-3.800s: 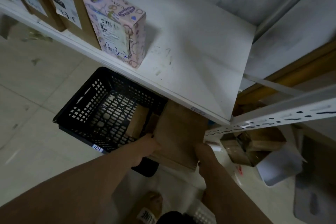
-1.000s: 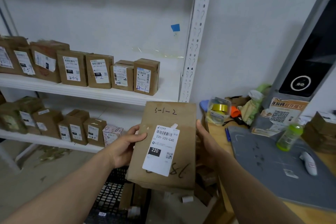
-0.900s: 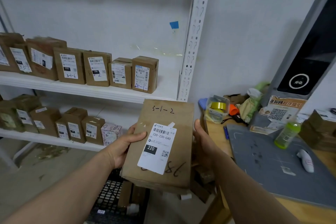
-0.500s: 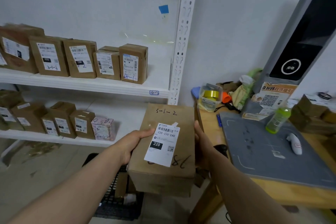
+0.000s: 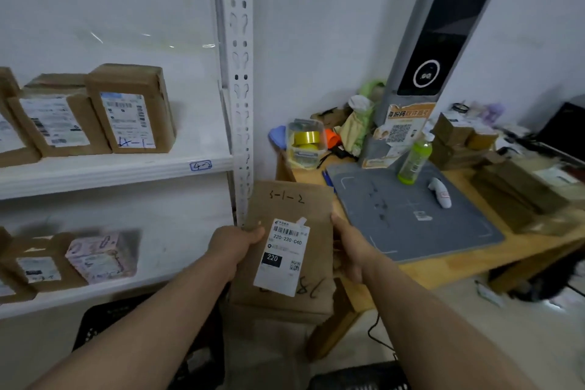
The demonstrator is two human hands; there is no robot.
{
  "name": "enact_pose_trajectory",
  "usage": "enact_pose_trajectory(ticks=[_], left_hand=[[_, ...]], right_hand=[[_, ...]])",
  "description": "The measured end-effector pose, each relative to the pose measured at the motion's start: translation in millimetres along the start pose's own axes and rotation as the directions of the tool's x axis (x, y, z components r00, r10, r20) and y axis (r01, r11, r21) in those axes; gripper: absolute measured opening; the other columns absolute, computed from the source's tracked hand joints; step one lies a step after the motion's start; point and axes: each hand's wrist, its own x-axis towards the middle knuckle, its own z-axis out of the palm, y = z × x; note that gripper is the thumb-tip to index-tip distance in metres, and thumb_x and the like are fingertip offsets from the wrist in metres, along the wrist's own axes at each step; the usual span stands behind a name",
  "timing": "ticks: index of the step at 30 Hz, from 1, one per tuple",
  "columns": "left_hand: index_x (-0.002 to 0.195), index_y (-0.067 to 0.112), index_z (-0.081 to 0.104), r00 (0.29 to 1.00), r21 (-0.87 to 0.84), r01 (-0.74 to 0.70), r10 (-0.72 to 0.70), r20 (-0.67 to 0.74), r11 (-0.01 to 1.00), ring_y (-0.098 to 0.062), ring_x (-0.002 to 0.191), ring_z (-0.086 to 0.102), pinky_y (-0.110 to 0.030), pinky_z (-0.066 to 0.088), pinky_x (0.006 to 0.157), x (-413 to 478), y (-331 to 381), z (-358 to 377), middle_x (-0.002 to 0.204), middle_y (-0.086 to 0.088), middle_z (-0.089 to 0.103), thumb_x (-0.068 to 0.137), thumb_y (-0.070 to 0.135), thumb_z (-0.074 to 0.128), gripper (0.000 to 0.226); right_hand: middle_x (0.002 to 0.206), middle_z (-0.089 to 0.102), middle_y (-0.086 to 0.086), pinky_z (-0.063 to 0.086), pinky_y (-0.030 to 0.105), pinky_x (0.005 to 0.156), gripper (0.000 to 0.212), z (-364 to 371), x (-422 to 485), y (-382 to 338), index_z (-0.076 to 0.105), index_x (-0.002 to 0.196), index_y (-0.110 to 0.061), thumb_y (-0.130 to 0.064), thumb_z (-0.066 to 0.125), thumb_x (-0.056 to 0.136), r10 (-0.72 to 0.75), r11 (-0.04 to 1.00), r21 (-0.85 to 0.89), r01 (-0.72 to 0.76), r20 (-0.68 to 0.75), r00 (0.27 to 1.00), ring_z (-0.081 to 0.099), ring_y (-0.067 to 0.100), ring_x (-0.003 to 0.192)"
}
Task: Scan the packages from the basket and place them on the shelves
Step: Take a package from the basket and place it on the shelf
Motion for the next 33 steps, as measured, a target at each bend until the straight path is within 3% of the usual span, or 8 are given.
enact_pose_trajectory(ticks=[4,9,13,16,19,23,29,33], left_hand=[[0.093,0.006,0.067,0.997,0.061,-0.062,0.064,-0.031,0.996,-0.027,0.079,0.07,-0.032,0.055,0.064,25.5,13.2,18.7,0.087,-0.01,0.073,0.087,0.017,0.078,0.016],[0.1,0.006,0.067,0.994,0.081,-0.074,0.08,-0.08,0.994,-0.031,0.085,0.073,-0.048,0.061,0.081,54.8,29.0,41.4,0.095,-0.014,0.075,0.08,0.018,0.085,0.03],[0.096,0.003,0.067,0.988,0.12,-0.055,0.071,-0.135,0.991,-0.032,0.082,0.073,-0.049,0.061,0.081,77.9,34.4,62.1,0.09,-0.014,0.075,0.075,0.02,0.088,0.034],[0.086,0.008,0.068,0.983,0.166,-0.036,0.065,-0.169,0.985,-0.032,0.083,0.073,-0.048,0.06,0.084,89.8,33.2,76.7,0.089,-0.013,0.075,0.078,0.023,0.087,0.025],[0.087,0.007,0.069,0.98,0.159,0.005,0.026,-0.196,0.987,-0.032,0.081,0.073,-0.047,0.061,0.083,99.0,31.7,86.3,0.087,-0.013,0.075,0.08,0.023,0.085,0.024],[0.095,0.003,0.068,0.976,0.124,0.044,-0.016,-0.217,0.991,-0.033,0.083,0.073,-0.05,0.06,0.085,110.6,26.9,95.6,0.09,-0.016,0.075,0.079,0.022,0.086,0.03],[0.107,0.0,0.069,0.961,0.145,0.068,-0.026,-0.274,0.987,-0.033,0.09,0.071,-0.046,0.059,0.089,119.6,23.9,100.1,0.101,-0.017,0.073,0.084,0.024,0.082,0.037],[0.111,-0.003,0.067,0.953,0.147,0.071,-0.023,-0.303,0.987,-0.033,0.095,0.069,-0.043,0.057,0.09,123.3,22.7,106.9,0.107,-0.019,0.071,0.088,0.019,0.077,0.033]], right_hand=[[0.084,0.055,0.008,0.049,0.036,0.063,0.054,-4.5,17.6,-4.2,0.063,0.088,-0.013,-0.057,0.035,0.105,0.05,0.999,0.019,-0.05,-0.042,0.998,0.057,0.024,0.074],[0.087,0.067,0.013,0.051,0.037,0.066,0.046,-17.2,58.3,-11.6,0.063,0.1,-0.01,-0.047,0.037,0.107,0.054,0.997,0.052,-0.05,-0.073,0.996,0.062,0.028,0.08],[0.088,0.068,0.011,0.056,0.039,0.066,0.033,-35.1,114.6,-15.4,0.062,0.096,-0.005,-0.031,0.042,0.104,-0.06,0.975,-0.222,0.014,-0.198,0.978,0.065,0.024,0.075],[0.114,0.067,0.017,0.052,0.036,0.079,0.035,-62.4,152.6,-7.7,0.059,0.12,-0.005,-0.031,0.052,0.098,-0.166,0.777,-0.628,-0.041,-0.268,0.949,0.066,0.032,0.101],[0.129,0.057,0.019,0.05,0.036,0.078,0.055,-87.2,177.8,7.3,0.045,0.136,-0.006,-0.031,0.061,0.09,-0.112,0.623,-0.769,-0.14,-0.265,0.958,0.059,0.032,0.108],[0.081,0.05,0.004,0.041,0.025,0.059,0.015,-99.3,193.1,26.5,0.049,0.088,-0.01,-0.019,0.055,0.099,-0.016,0.488,-0.859,-0.156,-0.187,0.982,0.046,0.013,0.065],[0.123,0.059,0.014,0.05,0.035,0.1,0.033,-103.8,208.2,45.3,0.057,0.133,-0.006,-0.019,0.046,0.105,0.076,0.541,-0.834,-0.107,-0.079,0.994,0.057,0.026,0.11],[0.084,0.06,0.015,0.049,0.037,0.068,0.016,-123.0,189.9,34.0,0.061,0.103,0.003,-0.005,0.052,0.092,0.091,0.827,-0.544,-0.139,-0.115,0.989,0.059,0.029,0.076]])
